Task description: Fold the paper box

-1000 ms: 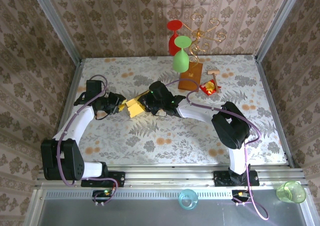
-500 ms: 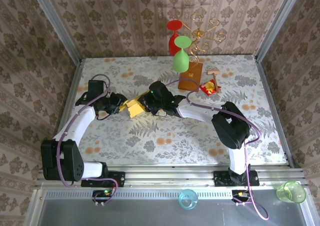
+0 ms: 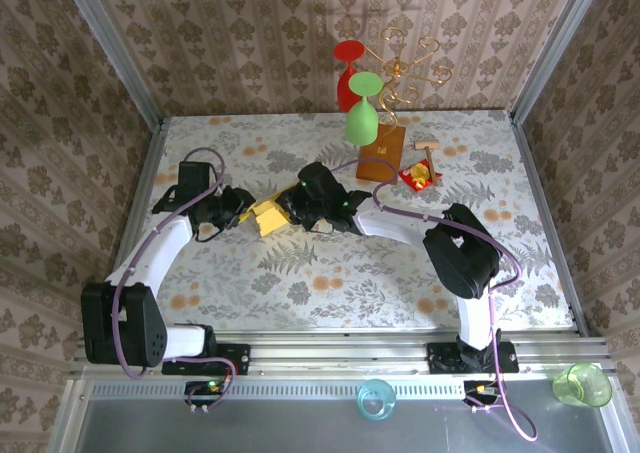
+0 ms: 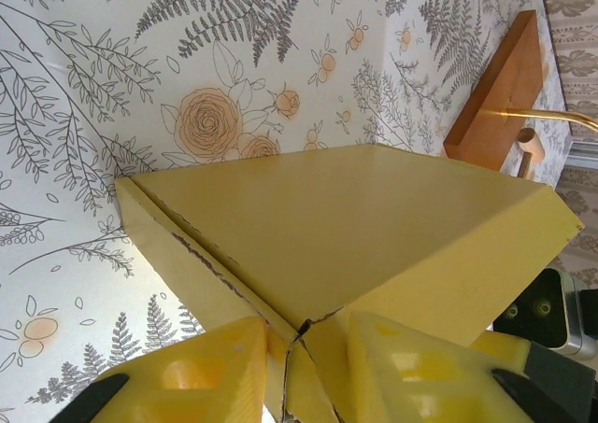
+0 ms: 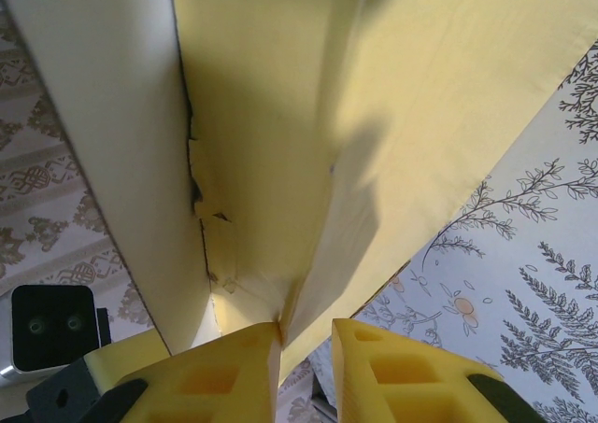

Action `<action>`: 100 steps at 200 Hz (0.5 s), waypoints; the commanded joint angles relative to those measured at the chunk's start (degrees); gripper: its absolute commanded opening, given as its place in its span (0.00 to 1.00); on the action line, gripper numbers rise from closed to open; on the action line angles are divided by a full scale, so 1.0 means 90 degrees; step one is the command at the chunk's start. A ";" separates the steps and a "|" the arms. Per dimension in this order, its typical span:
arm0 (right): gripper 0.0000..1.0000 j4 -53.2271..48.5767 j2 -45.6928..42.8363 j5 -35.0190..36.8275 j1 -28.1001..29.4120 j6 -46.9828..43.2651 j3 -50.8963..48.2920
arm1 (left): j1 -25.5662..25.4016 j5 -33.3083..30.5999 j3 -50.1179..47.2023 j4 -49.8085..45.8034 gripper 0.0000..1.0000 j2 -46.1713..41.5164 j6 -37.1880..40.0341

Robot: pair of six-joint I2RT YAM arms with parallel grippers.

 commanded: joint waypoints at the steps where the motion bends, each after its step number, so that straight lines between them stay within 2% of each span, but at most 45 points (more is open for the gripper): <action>1: 0.22 -0.0535 0.0318 0.0046 -0.0041 0.0066 0.0076 | -0.0225 0.0175 -0.0208 -0.0192 0.30 -0.0145 0.0246; 100: 0.21 -0.0546 0.0415 0.0007 -0.0053 0.0098 0.0194 | -0.0178 0.0256 -0.0429 -0.0015 0.41 -0.0633 -0.0332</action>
